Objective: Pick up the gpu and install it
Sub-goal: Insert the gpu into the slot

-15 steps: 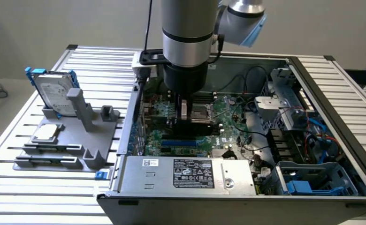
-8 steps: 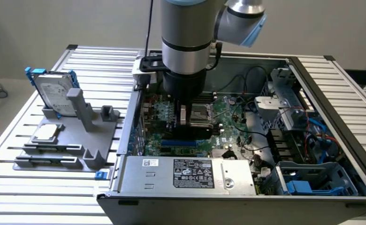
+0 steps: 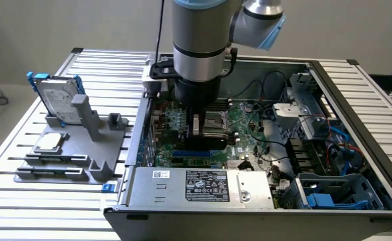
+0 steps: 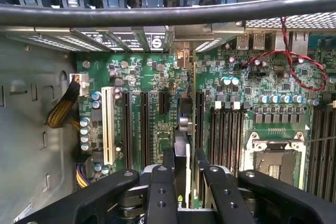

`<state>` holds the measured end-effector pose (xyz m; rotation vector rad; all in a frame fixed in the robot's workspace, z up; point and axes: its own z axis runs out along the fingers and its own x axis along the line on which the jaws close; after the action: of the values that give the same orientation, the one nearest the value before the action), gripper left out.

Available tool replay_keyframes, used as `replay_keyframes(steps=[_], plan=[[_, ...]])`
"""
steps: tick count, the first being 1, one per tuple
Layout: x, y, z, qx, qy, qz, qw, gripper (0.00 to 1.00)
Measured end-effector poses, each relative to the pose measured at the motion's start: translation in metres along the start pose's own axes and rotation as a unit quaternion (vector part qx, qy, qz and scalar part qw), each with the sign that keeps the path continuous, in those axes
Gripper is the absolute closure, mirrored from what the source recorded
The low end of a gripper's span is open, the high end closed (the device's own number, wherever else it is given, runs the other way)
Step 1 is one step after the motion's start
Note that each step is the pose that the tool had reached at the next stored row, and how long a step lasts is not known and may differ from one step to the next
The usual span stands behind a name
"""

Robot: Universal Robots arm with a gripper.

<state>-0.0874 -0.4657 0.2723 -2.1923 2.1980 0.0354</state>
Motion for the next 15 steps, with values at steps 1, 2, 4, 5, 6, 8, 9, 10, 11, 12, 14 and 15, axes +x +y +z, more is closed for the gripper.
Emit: replay_keyframes(steps=[1, 2, 4, 5, 6, 8, 9, 10, 11, 12, 14, 15], plan=[[0.0, 0.0, 0.0005, -0.0001, 0.0001, 0.0, 1.0, 0.74], [0.0001, 0.0001, 0.0004, -0.0003, 0.0003, 0.0, 1.0, 0.74], [0.0001, 0.0001, 0.0004, -0.0005, 0.0004, 0.0, 1.0, 0.74], [0.0, 0.0001, 0.0006, -0.0005, 0.0004, 0.0, 1.0, 0.74], [0.0, 0.0001, 0.001, -0.0004, 0.0003, 0.0, 1.0, 0.74], [0.0001, 0.0002, 0.0021, -0.0007, 0.0003, 0.0, 1.0, 0.74], [0.0001, 0.0003, 0.0027, -0.0011, 0.0003, 0.0, 1.0, 0.74], [0.0001, 0.0004, 0.0032, -0.0017, 0.0003, 0.0, 1.0, 0.74], [0.0001, 0.0005, 0.0034, -0.003, 0.0004, 0.0, 1.0, 0.74], [0.0002, 0.0005, 0.0037, -0.0048, 0.0004, 0.0, 1.0, 0.74], [0.0002, 0.0005, 0.0039, -0.0072, 0.0005, 0.0, 1.0, 0.74], [0.0002, 0.0005, 0.0039, -0.0072, 0.0005, 0.0, 1.0, 0.74]])
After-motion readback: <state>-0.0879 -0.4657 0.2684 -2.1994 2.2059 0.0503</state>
